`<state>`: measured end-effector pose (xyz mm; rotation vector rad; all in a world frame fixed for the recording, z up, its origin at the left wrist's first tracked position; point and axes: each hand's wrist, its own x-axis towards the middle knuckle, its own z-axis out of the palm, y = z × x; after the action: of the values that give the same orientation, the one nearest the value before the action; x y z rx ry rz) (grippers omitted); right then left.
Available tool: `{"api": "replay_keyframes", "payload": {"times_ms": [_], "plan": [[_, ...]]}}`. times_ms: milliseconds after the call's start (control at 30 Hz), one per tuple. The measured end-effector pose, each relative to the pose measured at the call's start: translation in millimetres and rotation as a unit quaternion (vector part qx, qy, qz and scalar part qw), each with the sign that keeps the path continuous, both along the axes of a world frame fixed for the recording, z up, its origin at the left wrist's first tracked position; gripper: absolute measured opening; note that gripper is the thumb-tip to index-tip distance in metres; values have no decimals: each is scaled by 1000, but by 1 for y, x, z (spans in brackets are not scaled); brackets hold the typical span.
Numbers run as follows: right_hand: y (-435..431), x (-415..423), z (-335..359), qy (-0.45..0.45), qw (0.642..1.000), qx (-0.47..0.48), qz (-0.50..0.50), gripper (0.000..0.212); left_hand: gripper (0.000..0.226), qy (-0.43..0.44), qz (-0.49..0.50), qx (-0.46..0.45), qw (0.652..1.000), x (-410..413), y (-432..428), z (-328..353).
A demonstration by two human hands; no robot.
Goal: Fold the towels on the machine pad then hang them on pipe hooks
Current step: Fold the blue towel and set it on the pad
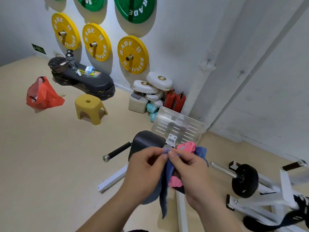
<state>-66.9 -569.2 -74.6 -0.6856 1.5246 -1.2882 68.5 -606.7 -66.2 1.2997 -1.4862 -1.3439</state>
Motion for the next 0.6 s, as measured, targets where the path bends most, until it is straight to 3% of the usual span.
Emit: {"api": "replay_keyframes", "payload": {"times_ms": [300,500,600], "plan": [[11,4,2,4,998,-12,-58,11,18,63,43,37,996,1,13,-7],[20,-2,14,45,999,-15,26,37,20,58,27,29,998,5,13,-7],[21,-2,16,61,997,-42,35,30,23,58,10,21,998,6,16,-5]]}}
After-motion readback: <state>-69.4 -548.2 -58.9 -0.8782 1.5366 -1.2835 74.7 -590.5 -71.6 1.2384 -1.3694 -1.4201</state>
